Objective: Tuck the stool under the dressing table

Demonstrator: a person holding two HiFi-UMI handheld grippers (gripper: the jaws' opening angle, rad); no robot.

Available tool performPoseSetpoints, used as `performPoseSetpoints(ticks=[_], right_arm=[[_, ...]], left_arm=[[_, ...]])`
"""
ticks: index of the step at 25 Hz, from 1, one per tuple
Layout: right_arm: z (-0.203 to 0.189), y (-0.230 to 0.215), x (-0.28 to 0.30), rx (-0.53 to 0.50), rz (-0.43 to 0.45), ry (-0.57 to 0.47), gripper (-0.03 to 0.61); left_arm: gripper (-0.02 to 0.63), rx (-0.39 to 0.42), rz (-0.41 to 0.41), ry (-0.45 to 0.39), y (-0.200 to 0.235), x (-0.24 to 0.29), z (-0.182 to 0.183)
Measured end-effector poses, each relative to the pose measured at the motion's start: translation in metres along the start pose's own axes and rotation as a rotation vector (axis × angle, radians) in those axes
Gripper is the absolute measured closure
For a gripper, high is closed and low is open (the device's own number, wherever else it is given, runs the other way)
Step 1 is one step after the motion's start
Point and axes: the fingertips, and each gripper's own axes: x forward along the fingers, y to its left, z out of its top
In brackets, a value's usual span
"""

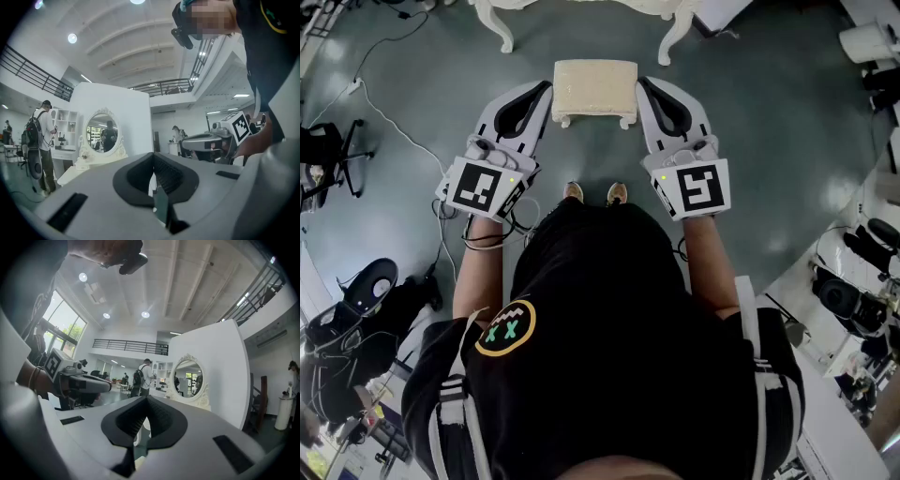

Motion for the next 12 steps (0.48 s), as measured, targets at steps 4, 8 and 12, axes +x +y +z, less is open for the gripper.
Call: performPoseSetpoints(ticks=[4,8,12], right_arm=[[-0.0077,-0.0019,-0.0001,-0.032,0.004,0.031,0.558],[-0.0032,-0.0004,0.0021,-0.013,0.001,0.015,0.558],[-0.0074,-0.0042,0.0015,-0.016,0.011,0.029,0.558]], left_arm=[[0.594,0.001,0.0,0.001,0.0021,0.0005,0.0001],[0.593,0.004,-0.001,-0.001,0.0038,0.0001,0.0015],[0.594,0.006,-0.005,-0.003,0.0039,0.004,0.0032]])
